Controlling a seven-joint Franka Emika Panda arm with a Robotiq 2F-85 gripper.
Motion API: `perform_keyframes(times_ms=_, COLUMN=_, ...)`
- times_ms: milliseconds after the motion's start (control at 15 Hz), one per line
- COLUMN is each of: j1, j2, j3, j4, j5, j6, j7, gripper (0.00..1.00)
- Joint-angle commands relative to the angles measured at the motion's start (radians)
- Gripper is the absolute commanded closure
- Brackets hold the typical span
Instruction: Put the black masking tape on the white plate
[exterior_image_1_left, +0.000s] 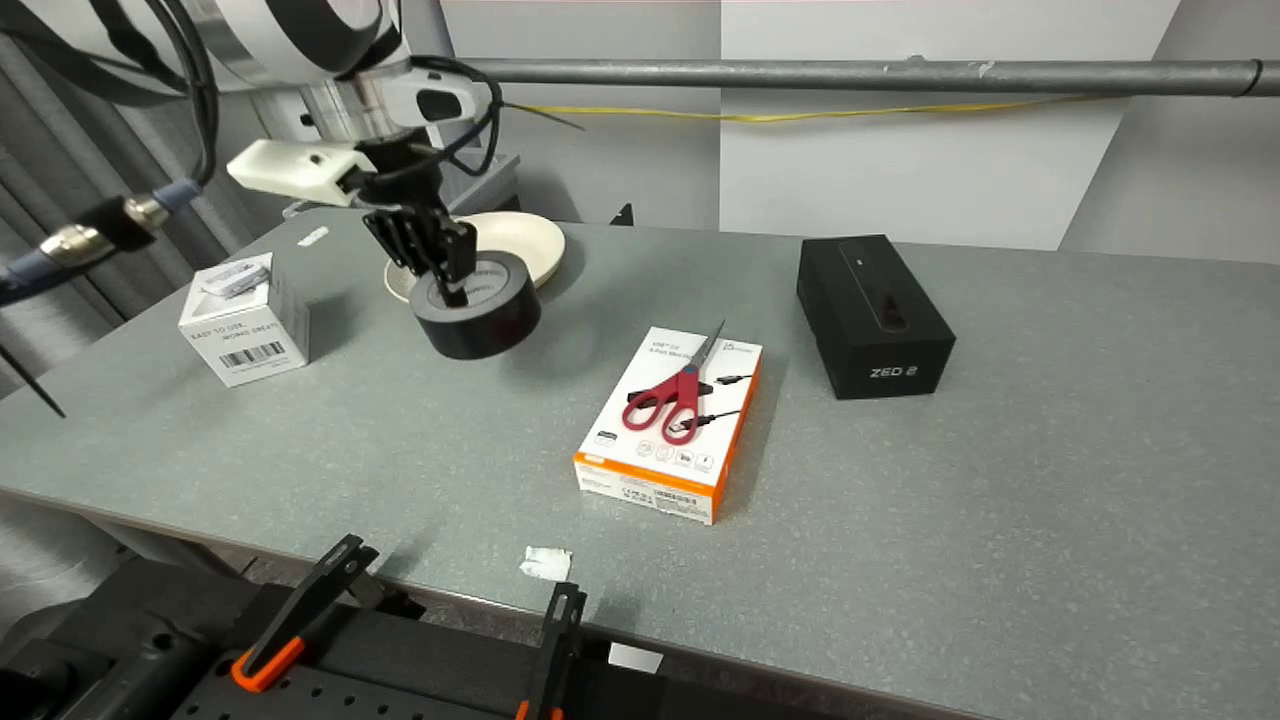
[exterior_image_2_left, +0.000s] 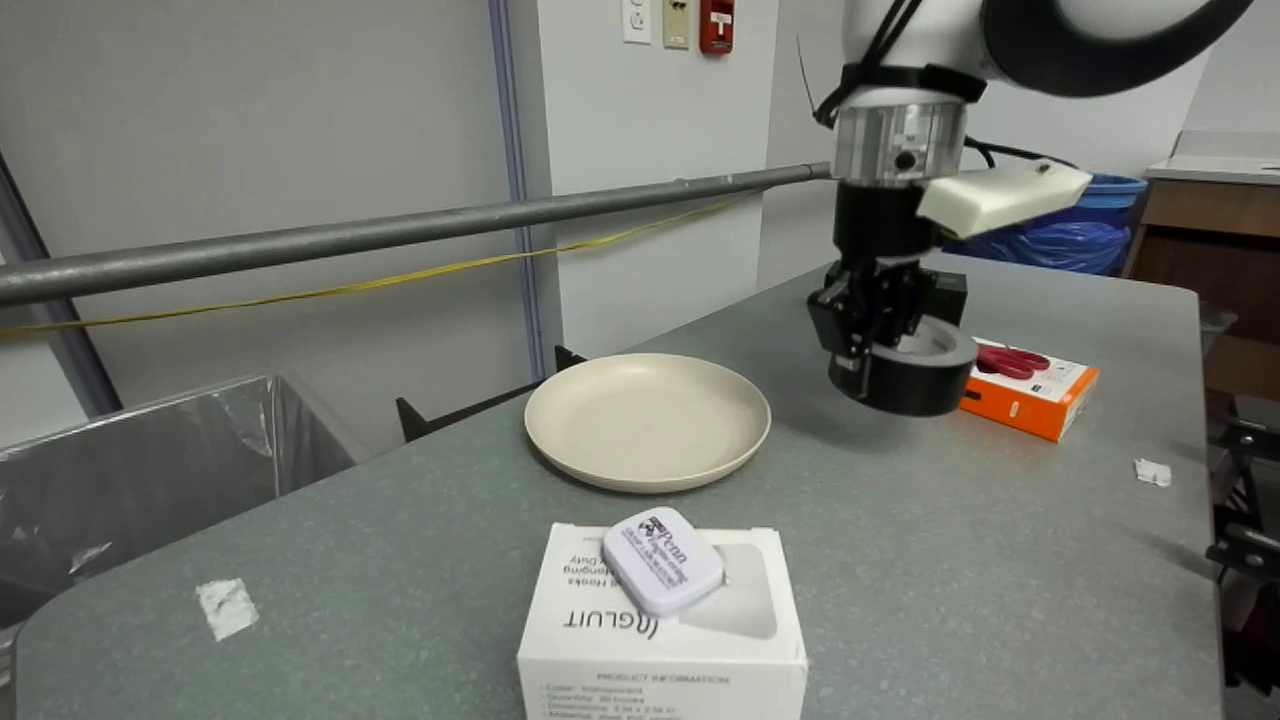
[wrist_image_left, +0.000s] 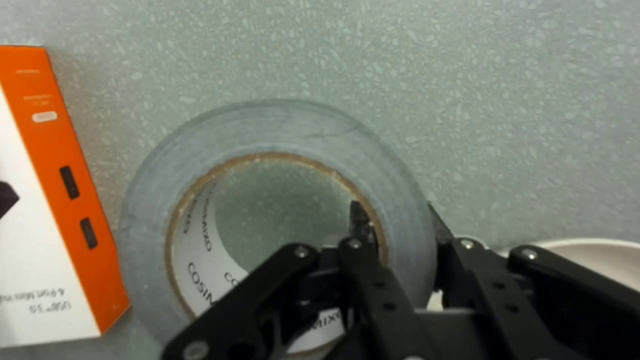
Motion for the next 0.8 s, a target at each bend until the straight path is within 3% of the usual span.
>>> perform_keyframes(times_ms=0, j1=0.006, j2=-0.102, j3=0.011, j4=-0.004, j5=0.032, j6=-0.021, j7=0.013, gripper=0.93)
perform_keyframes(times_ms=67, j1=-0.001, j2=-0.054, j3=0.005, j4=0.003, j5=0.008, j6=-0.003, j7=0.000, gripper=0.74)
perform_keyframes(times_ms=467, j1=-0.003, j2=-0.080, j3=0.014, j4=0.001, j5=0.012, j6=-0.005, j7=0.002, gripper=0.74)
perform_keyframes(times_ms=533, j1=-0.003, j2=-0.080, j3=0.014, j4=0.001, j5=0.012, j6=-0.005, j7=0.002, gripper=0.93)
perform_keyframes(times_ms=733, j1=-0.006, j2=-0.009, j3=0.021, j4=0.134, j5=0.069, j6=-0.011, j7=0.004, gripper=0.93)
